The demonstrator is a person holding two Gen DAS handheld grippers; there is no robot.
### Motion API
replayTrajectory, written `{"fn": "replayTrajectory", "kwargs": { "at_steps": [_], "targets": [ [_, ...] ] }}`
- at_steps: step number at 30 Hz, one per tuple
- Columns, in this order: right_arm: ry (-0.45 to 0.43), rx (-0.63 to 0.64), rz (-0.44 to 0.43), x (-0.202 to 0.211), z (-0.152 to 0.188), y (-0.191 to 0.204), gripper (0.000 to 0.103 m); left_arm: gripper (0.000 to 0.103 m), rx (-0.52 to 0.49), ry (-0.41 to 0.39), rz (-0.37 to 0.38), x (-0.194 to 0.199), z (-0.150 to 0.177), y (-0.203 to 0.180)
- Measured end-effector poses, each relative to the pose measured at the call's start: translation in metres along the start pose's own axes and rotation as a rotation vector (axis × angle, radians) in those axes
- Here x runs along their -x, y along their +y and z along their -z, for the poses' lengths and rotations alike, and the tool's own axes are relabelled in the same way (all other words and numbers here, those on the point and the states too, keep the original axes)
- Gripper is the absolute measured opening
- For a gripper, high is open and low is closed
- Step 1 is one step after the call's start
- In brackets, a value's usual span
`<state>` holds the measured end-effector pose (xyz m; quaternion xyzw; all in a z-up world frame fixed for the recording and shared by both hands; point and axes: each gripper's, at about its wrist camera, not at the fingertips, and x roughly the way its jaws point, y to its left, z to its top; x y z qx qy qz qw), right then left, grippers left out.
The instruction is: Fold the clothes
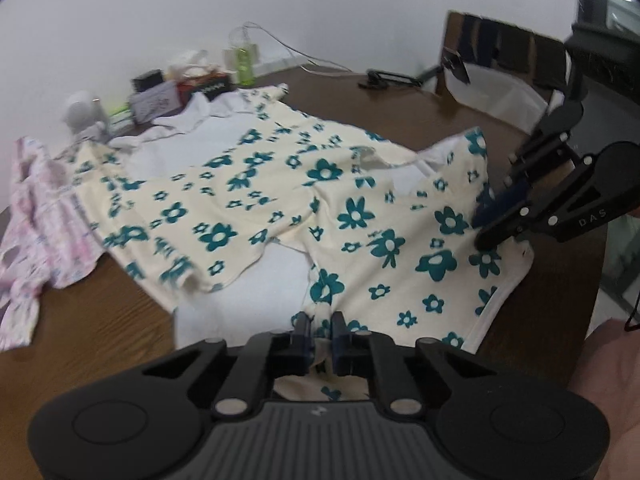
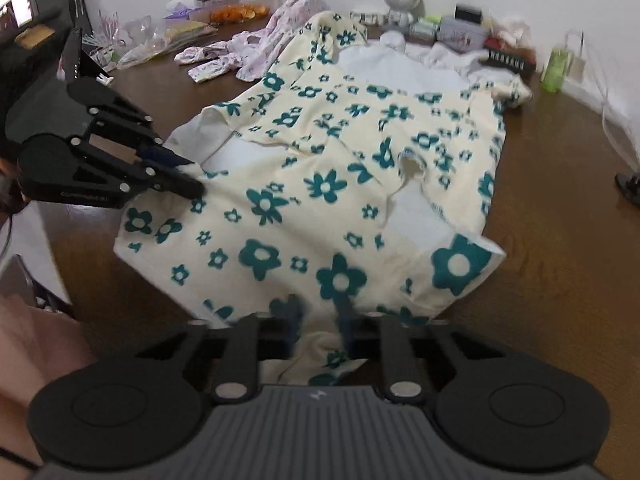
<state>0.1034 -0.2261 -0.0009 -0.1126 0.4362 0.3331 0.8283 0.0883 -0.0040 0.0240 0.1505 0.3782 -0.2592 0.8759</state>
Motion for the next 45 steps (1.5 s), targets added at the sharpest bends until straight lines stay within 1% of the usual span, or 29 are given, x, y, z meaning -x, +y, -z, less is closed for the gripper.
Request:
{"fn": "replayTrajectory", "kwargs": {
  "at_steps": [3, 5, 7, 8, 9, 10, 11, 14, 15, 17, 19, 20, 21, 22, 23, 25, 26, 28, 29, 30, 31, 32, 34, 36, 37, 40, 43, 44, 45],
  "targets": [
    [0.014, -0.052, -0.047, 0.007, 0.007, -0.01, 0.012, 0.009, 0.05, -0.036, -0.009, 0.015, 0.007, -0.001],
    [-0.042, -0.113, -0.091, 0.019, 0.01, -0.019, 0.015, 0.009, 0.072, -0.047, -0.01, 0.021, 0.01, -0.004],
    [-0.102, -0.175, -0.136, 0.031, 0.012, -0.027, 0.023, 0.011, 0.083, -0.025, -0.013, 0.02, 0.013, -0.004],
    [-0.133, -0.174, -0.116, 0.036, 0.011, -0.029, 0.033, 0.017, 0.089, -0.012, -0.016, 0.019, 0.015, -0.004],
    [-0.164, -0.171, -0.093, 0.042, 0.01, -0.03, 0.044, 0.028, 0.09, -0.007, -0.02, 0.019, 0.015, -0.004],
    [-0.195, -0.168, -0.07, 0.047, 0.008, -0.032, 0.048, 0.033, 0.088, -0.011, -0.021, 0.021, 0.014, -0.002],
    [-0.186, -0.16, -0.059, 0.043, 0.006, -0.031, 0.048, 0.042, 0.092, -0.035, -0.021, 0.025, 0.011, -0.001],
    [-0.151, -0.134, -0.031, 0.032, 0.0, -0.031, 0.048, 0.044, 0.132, -0.115, 0.002, 0.035, -0.004, 0.005],
    [-0.14, -0.126, -0.021, 0.028, -0.002, -0.03, 0.048, 0.045, 0.135, -0.128, 0.004, 0.034, -0.009, 0.006],
    [-0.116, -0.108, -0.002, 0.02, -0.006, -0.03, 0.048, 0.045, 0.111, -0.123, 0.003, 0.025, -0.018, 0.003],
    [-0.093, -0.091, 0.017, 0.013, -0.01, -0.029, 0.048, 0.043, 0.082, -0.077, 0.012, 0.009, -0.021, 0.0],
    [-0.081, -0.083, 0.027, 0.009, -0.012, -0.029, 0.047, 0.027, 0.069, -0.049, 0.02, 0.002, -0.02, -0.001],
    [-0.069, -0.074, 0.036, 0.005, -0.014, -0.029, 0.039, 0.004, 0.057, -0.022, 0.027, -0.004, -0.019, -0.002],
    [-0.053, -0.076, 0.04, 0.005, -0.01, -0.029, 0.033, 0.003, 0.058, 0.0, 0.036, -0.008, -0.015, -0.003],
    [-0.037, -0.079, 0.042, 0.006, -0.005, -0.03, 0.023, 0.003, 0.066, -0.002, 0.042, -0.007, -0.011, -0.002],
    [-0.016, -0.094, 0.047, 0.008, 0.003, -0.032, 0.023, 0.004, 0.083, -0.006, 0.055, -0.004, -0.003, -0.001],
    [-0.019, -0.117, 0.037, 0.01, 0.007, -0.036, 0.023, 0.009, 0.093, -0.011, 0.06, -0.002, 0.001, 0.0],
    [-0.031, -0.155, 0.016, 0.015, 0.012, -0.041, 0.023, 0.016, 0.135, -0.06, 0.064, 0.01, 0.005, 0.007],
    [-0.049, -0.174, 0.003, 0.018, 0.012, -0.042, 0.025, 0.025, 0.157, -0.084, 0.066, 0.016, 0.006, 0.01],
    [-0.089, -0.195, -0.024, 0.024, 0.011, -0.044, 0.027, 0.035, 0.178, -0.109, 0.065, 0.022, 0.008, 0.014],
    [-0.13, -0.217, -0.051, 0.031, 0.01, -0.046, 0.029, 0.038, 0.201, -0.138, 0.045, 0.029, 0.008, 0.021],
    [-0.159, -0.224, -0.049, 0.036, 0.007, -0.046, 0.03, 0.039, 0.226, -0.163, 0.012, 0.035, 0.007, 0.028],
    [-0.217, -0.235, -0.038, 0.045, 0.001, -0.048, 0.035, 0.039, 0.274, -0.183, -0.064, 0.041, 0.006, 0.041],
    [-0.227, -0.237, -0.034, 0.044, -0.01, -0.048, 0.042, 0.039, 0.306, -0.158, -0.127, 0.035, 0.004, 0.053],
    [-0.223, -0.243, -0.044, 0.042, -0.019, -0.049, 0.042, 0.039, 0.318, -0.144, -0.155, 0.032, 0.002, 0.058],
    [-0.212, -0.224, -0.094, 0.035, -0.051, -0.04, 0.042, 0.039, 0.297, -0.102, -0.167, 0.017, 0.0, 0.067],
    [-0.198, -0.09, -0.101, 0.029, -0.088, -0.009, 0.043, 0.036, 0.246, -0.087, -0.172, 0.005, -0.003, 0.065],
    [-0.194, -0.054, -0.103, 0.026, -0.102, 0.0, 0.043, 0.03, 0.228, -0.082, -0.177, 0.001, -0.003, 0.063],
    [-0.187, -0.037, -0.111, 0.022, -0.12, 0.006, 0.043, 0.014, 0.209, -0.076, -0.182, -0.003, -0.004, 0.061]
  ]
}}
